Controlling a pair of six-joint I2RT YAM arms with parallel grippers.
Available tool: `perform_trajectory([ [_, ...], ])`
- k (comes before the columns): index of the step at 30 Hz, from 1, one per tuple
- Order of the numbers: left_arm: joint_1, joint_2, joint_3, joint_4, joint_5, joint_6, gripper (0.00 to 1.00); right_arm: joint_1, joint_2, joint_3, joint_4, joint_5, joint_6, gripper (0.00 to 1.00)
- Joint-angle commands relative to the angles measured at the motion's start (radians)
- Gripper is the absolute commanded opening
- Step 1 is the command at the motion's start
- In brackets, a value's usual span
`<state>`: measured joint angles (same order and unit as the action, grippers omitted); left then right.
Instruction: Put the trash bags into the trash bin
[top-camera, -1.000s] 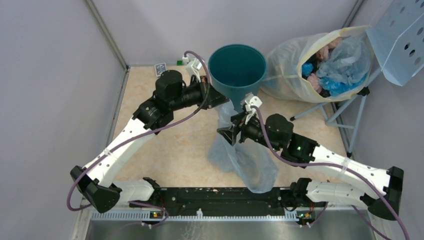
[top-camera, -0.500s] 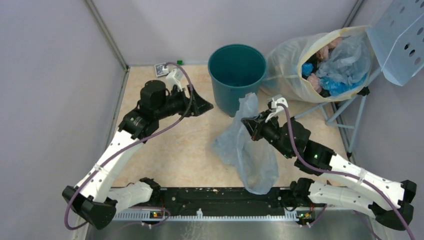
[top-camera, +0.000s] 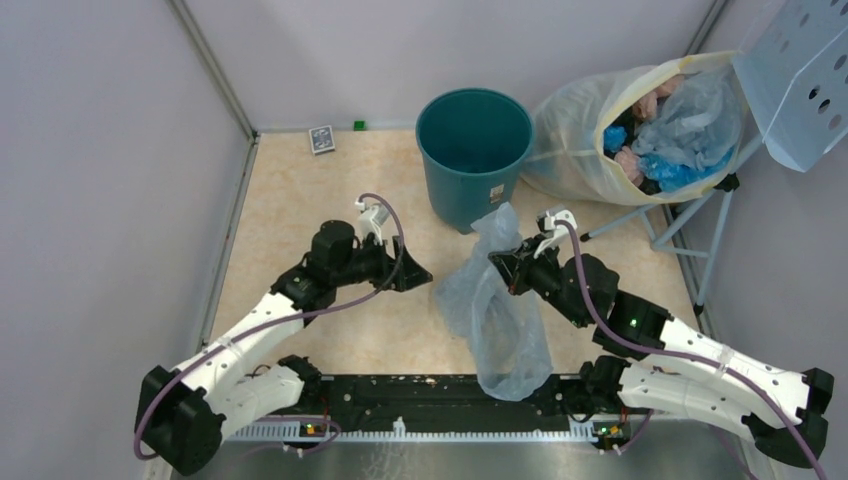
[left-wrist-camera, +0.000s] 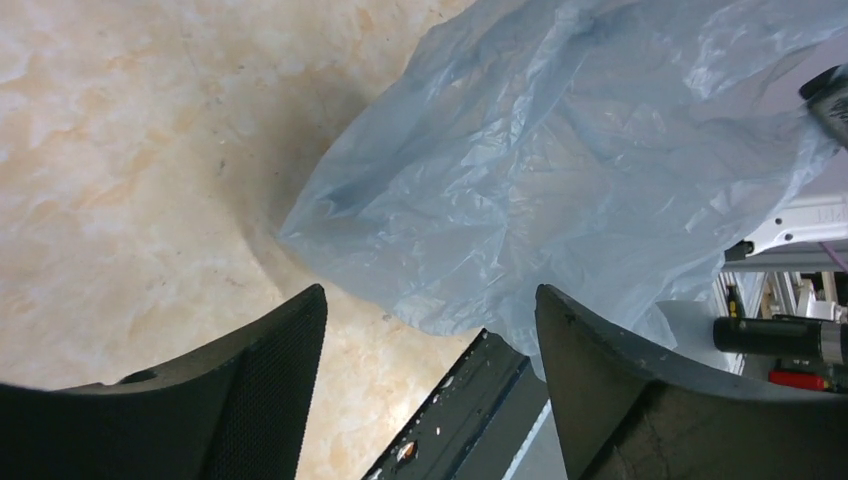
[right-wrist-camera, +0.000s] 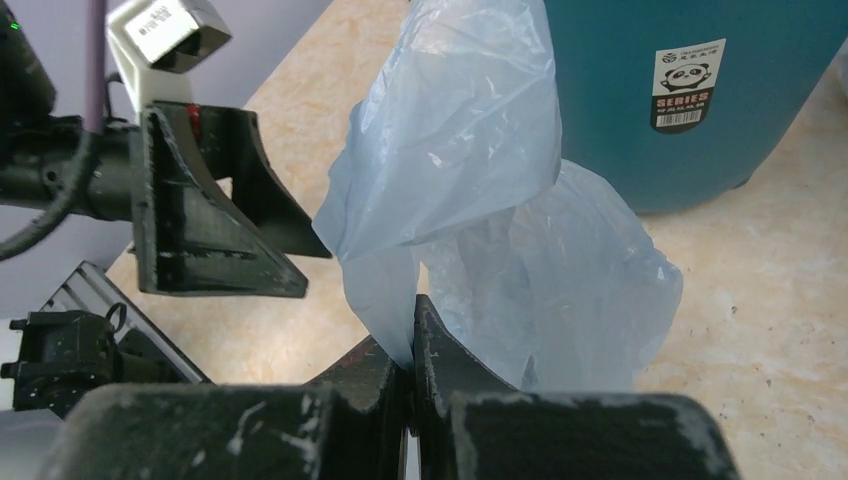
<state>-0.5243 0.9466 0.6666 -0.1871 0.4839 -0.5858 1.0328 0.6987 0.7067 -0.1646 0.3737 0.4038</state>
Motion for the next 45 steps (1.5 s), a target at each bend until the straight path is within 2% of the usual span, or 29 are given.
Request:
perform_trajectory([
  [1, -0.068, 0.064, -0.025, 0.262, 0.013, 0.021, 0.8, -0.005, -0.014, 0.002, 0.022, -0.02, 0.015, 0.0],
  [5, -0.147, 0.15, 0.003, 0.292, -0.036, 0.083, 0.77, -0.005, -0.015, 0.005, 0.017, -0.027, 0.017, 0.0],
  [10, -0.244, 0.261, 0.038, 0.32, -0.151, 0.149, 0.81, -0.005, -0.015, 0.009, 0.008, -0.03, 0.017, 0.0],
  [14, -0.25, 0.348, 0.059, 0.329, -0.199, 0.151, 0.81, -0.005, -0.016, 0.015, -0.005, -0.029, 0.017, 0.0],
  [17, -0.25, 0.401, 0.067, 0.369, -0.185, 0.143, 0.78, -0.005, -0.019, 0.022, -0.015, -0.024, 0.017, 0.0],
  [18, -0.25, 0.419, 0.068, 0.385, -0.185, 0.137, 0.75, -0.005, -0.021, 0.026, -0.021, -0.02, 0.019, 0.0],
  [20, -0.247, 0.458, 0.072, 0.4, -0.197, 0.124, 0.6, -0.005, -0.026, 0.041, -0.036, -0.012, 0.024, 0.0],
  [24, -0.201, 0.529, 0.058, 0.42, -0.163, 0.101, 0.05, -0.004, -0.054, 0.102, -0.076, -0.014, 0.03, 0.0],
  [25, -0.18, 0.539, 0.051, 0.423, -0.139, 0.09, 0.0, -0.005, -0.066, 0.122, -0.086, -0.013, 0.028, 0.0],
  [31, -0.066, 0.519, -0.03, 0.458, -0.055, 0.062, 0.0, -0.005, -0.12, 0.225, -0.139, -0.03, 0.015, 0.0],
  [37, -0.037, 0.476, -0.031, 0.404, -0.057, 0.081, 0.0, -0.005, -0.119, 0.302, -0.146, -0.093, 0.0, 0.0],
  [38, -0.032, 0.466, -0.028, 0.398, -0.051, 0.078, 0.0, -0.004, -0.116, 0.308, -0.136, -0.122, -0.008, 0.04],
  [40, -0.025, 0.442, -0.019, 0.39, -0.031, 0.071, 0.0, -0.005, -0.096, 0.318, -0.127, -0.216, -0.024, 0.41],
  [41, -0.023, 0.428, -0.012, 0.385, -0.024, 0.067, 0.0, -0.004, -0.078, 0.327, -0.142, -0.235, -0.027, 0.54],
  [43, -0.018, 0.401, -0.001, 0.375, -0.016, 0.055, 0.0, -0.005, -0.033, 0.349, -0.198, -0.234, -0.035, 0.66],
  [45, -0.011, 0.38, 0.011, 0.357, -0.019, 0.038, 0.0, -0.005, -0.002, 0.354, -0.258, -0.189, -0.03, 0.71],
])
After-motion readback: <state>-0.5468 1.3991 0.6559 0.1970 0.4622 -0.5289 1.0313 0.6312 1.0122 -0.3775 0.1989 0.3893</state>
